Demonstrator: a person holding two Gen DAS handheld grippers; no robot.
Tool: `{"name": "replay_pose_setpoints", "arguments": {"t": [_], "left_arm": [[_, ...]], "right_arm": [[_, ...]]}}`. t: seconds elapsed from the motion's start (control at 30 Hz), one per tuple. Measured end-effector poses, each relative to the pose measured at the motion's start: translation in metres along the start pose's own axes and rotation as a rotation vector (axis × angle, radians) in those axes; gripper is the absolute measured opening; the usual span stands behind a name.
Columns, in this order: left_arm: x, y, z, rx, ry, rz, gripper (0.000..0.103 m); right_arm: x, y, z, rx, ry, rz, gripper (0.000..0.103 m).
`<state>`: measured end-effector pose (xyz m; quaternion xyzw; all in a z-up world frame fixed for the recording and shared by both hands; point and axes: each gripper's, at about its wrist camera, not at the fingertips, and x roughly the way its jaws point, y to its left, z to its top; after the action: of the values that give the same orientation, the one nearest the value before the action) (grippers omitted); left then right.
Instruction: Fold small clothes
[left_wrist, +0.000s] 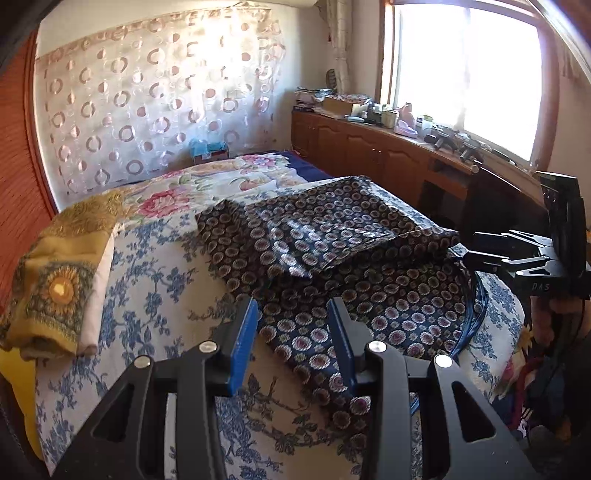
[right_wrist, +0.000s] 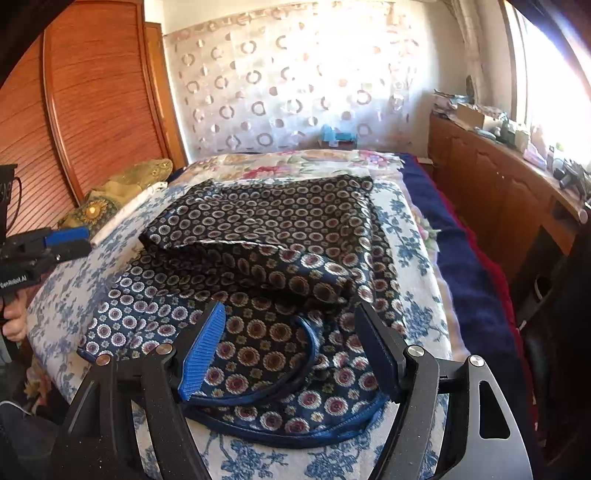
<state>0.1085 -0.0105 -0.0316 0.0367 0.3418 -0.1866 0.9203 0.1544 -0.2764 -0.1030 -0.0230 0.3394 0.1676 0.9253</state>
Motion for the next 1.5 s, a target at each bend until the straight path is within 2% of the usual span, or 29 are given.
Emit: {"name": "replay_pose_setpoints", "arguments": {"t": [0.4,0.63,0.83,0.93,1.07,1.1,1.13,1.17,1.2,1.23,1.3,1.37,1.5], "left_arm": [[0.000,0.028,-0.015,-0.069,-0.007,0.044,0.038],[-0.002,0.042,-0.021,-0.107,-0.015,0.057,0.038],[-0.003,0.047,-0.026,-0.119,-0.013,0.054,0.038],[0.000,0.049,-0.030,-0.125,-0.008,0.050,0.038],[0.006,0.049,-0.033,-0.136,0.004,0.039,0.038],[0.008,0.047,-0.034,-0.136,0.007,0.037,0.038],[0.009,0.047,-0.035,-0.136,0.009,0.035,0.038],[0.011,0.045,-0.037,-0.138,0.013,0.034,0.038],[0.013,0.043,-0.038,-0.137,0.019,0.031,0.038],[0.015,0.041,-0.039,-0.131,0.025,0.028,0.038],[0.016,0.038,-0.041,-0.123,0.030,0.027,0.038],[0.019,0.035,-0.043,-0.123,0.034,0.021,0.038],[0.024,0.031,-0.045,-0.123,0.047,0.012,0.038]], "right_arm": [[0.041,0.040,0.035,-0.128,0.048,0.045,0.074],[0.077,0.078,0.058,-0.247,0.081,0.112,0.074],[0.128,0.109,0.048,-0.411,0.196,0.096,0.074],[0.138,0.114,0.042,-0.472,0.241,0.113,0.074],[0.147,0.111,0.040,-0.502,0.266,0.062,0.074],[0.149,0.108,0.042,-0.495,0.273,0.067,0.069],[0.150,0.106,0.044,-0.493,0.279,0.064,0.055],[0.152,0.104,0.046,-0.491,0.288,0.065,0.048],[0.153,0.103,0.049,-0.490,0.293,0.078,0.032],[0.154,0.103,0.050,-0.502,0.301,0.079,0.006],[0.156,0.102,0.053,-0.525,0.317,0.055,0.005],[0.153,0.096,0.059,-0.496,0.311,0.083,0.004],[0.143,0.065,0.090,-0.357,0.237,0.083,0.003]]}}
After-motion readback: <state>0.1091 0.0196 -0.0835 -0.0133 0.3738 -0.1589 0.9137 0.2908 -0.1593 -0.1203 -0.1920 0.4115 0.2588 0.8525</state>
